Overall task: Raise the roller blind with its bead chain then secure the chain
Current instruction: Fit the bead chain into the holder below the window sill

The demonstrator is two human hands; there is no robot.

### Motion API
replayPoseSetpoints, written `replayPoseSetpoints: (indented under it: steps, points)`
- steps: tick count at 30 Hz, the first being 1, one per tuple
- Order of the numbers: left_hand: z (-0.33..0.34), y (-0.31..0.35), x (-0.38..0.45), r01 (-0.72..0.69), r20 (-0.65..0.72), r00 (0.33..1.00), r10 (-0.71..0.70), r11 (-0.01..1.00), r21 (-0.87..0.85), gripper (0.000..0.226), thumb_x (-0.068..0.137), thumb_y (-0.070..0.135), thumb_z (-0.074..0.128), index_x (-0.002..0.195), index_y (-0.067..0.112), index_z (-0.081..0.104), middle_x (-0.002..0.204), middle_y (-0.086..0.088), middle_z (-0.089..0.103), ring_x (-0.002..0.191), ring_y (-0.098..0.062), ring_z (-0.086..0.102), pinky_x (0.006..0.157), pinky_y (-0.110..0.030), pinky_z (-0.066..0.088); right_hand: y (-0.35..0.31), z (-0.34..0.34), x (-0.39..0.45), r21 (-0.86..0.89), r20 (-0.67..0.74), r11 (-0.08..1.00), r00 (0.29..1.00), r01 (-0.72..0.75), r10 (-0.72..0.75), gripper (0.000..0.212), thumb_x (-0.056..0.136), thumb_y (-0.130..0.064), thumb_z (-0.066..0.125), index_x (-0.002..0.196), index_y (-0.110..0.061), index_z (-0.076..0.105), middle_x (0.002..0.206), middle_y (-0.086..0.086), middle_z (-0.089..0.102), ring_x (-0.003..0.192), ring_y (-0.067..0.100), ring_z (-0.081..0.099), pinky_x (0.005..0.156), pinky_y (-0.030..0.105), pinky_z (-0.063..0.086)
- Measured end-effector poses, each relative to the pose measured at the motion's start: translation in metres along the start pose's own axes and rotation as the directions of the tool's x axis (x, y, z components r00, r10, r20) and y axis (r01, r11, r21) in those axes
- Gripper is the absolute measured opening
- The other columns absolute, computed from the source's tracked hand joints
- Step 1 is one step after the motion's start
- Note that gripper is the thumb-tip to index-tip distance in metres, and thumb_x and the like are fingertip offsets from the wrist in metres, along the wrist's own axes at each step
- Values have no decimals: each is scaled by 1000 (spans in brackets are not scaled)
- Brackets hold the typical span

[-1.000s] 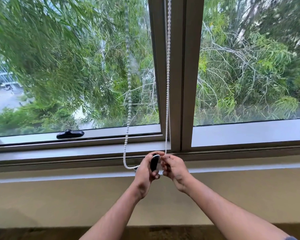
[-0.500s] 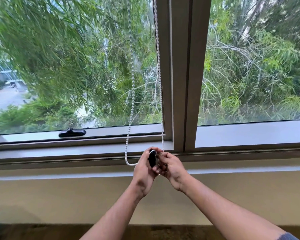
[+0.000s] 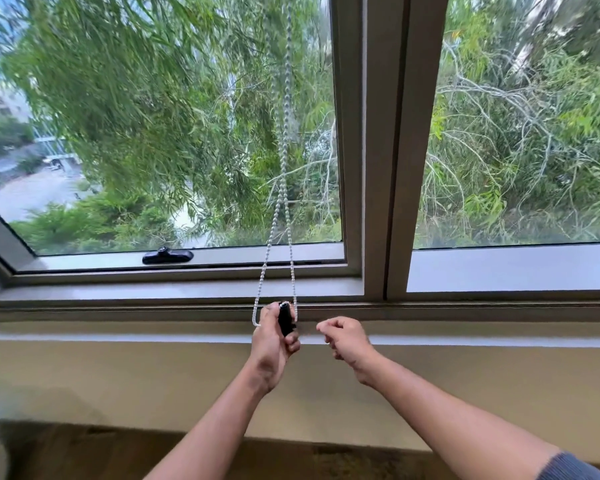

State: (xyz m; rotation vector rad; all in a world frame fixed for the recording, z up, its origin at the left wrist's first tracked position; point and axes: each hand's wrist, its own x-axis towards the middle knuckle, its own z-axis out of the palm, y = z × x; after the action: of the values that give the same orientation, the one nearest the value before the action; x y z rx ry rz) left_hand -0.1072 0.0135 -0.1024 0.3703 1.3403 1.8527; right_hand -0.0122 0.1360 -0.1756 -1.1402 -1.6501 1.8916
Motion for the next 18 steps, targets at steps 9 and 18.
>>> replayPoseSetpoints:
  steps: [9, 18]
  points:
    - [-22, 13, -18, -38, -57, 997, 42, 997, 71, 24, 107, 33, 34, 90, 20, 44, 81, 3, 58, 52, -11, 29, 53, -27, 23, -8, 29, 10, -726, 316, 441, 825, 528, -468, 31, 92, -27, 61, 122, -35, 67, 120, -13, 65, 109, 10, 63, 89, 29, 52]
    - [-31, 23, -25, -58, -93, 993, 69, 991, 122, 15, 107, 26, 37, 95, 18, 42, 87, -2, 57, 52, -12, 26, 51, -26, 19, 0, 48, 24, -800, 479, 167, 781, 577, -402, 45, 98, -17, 54, 137, -37, 61, 142, -12, 56, 124, 20, 59, 86, 35, 55]
